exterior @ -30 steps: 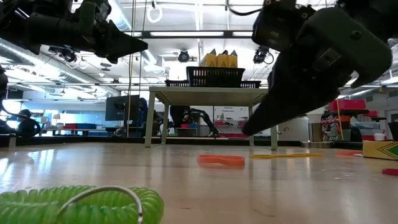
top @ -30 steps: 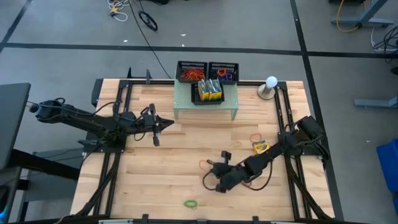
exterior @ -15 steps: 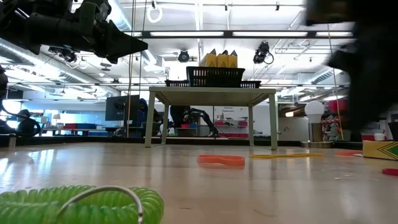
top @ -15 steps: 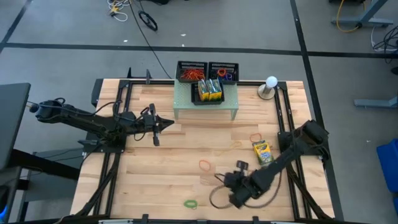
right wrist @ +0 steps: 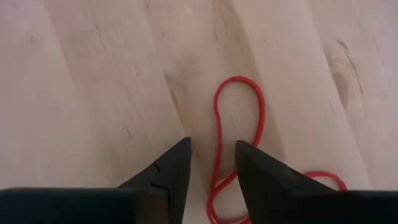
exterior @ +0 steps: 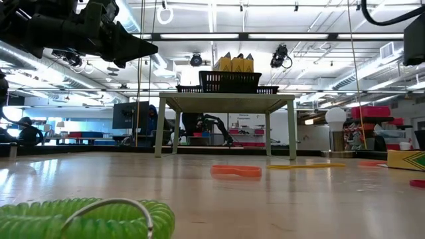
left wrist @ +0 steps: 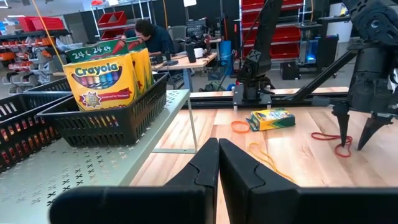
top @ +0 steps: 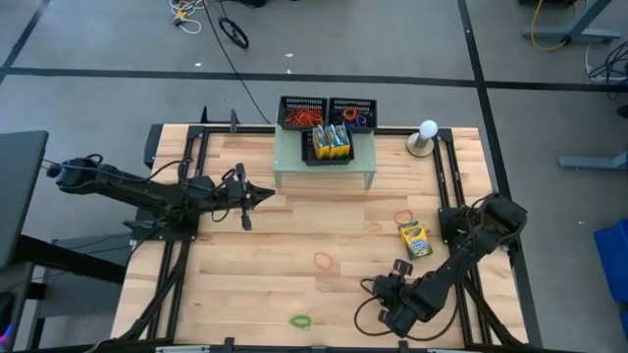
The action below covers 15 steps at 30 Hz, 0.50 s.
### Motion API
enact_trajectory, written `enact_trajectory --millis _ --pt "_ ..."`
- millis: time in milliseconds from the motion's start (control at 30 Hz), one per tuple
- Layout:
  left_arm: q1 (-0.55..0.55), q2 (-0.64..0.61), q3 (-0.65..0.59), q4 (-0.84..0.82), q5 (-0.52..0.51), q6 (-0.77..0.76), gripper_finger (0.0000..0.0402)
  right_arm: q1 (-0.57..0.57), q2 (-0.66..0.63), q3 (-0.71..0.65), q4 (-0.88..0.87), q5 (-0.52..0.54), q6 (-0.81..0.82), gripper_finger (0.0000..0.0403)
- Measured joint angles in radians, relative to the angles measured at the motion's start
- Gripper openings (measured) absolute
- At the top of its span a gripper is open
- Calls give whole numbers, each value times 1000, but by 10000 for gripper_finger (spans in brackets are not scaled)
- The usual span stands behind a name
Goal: Pick & Place Office Desk Supplies
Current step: Put the red rubberband into the top left black bin
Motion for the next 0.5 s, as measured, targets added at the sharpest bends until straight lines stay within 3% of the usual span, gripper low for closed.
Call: enact_trajectory --millis 267,400,500 --pt "0 0 0 0 0 0 20 -27 -8 -1 37 -57 -58 57" --pt "0 0 0 0 0 0 20 -26 -42 -8 41 -35 -92 11" --pt "0 0 0 -2 0 0 20 -21 -92 -5 54 21 -119 7"
